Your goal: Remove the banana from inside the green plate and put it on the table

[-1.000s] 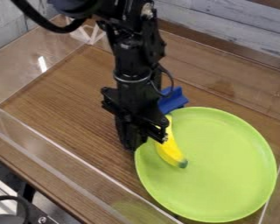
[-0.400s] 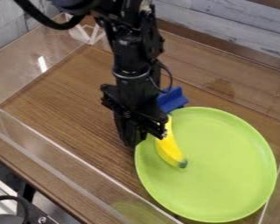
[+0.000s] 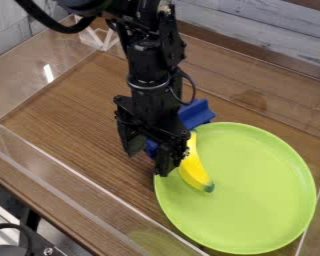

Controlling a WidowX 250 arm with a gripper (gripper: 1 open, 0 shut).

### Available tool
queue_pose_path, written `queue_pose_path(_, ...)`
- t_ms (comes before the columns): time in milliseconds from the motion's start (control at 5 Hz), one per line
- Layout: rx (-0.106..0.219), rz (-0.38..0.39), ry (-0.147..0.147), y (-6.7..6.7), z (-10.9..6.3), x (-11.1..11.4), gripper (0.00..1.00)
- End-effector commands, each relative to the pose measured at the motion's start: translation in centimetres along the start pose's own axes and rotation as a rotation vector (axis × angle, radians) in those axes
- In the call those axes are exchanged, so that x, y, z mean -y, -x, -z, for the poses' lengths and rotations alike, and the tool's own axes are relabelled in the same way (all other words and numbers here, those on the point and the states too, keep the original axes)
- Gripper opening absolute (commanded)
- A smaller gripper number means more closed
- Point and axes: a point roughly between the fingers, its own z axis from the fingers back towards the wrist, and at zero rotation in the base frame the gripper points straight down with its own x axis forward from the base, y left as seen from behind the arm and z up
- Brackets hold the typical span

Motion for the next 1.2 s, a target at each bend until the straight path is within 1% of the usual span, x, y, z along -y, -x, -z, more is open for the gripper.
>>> queue_pose_path(0,0.051,0.009,-0.004,-1.19,-0.74,-0.23,1.0)
queue_pose_path(400,0.06,0.017,0.003,-1.56,-0.23,-0.19,1.0)
queue_pose_path(600,0.066,0.02,0.006,-1.76,0.0,-0.15,0.0)
queue_pose_path(1000,0.056,0.035,0.009,-1.57,-0.59,-0.21,0.0)
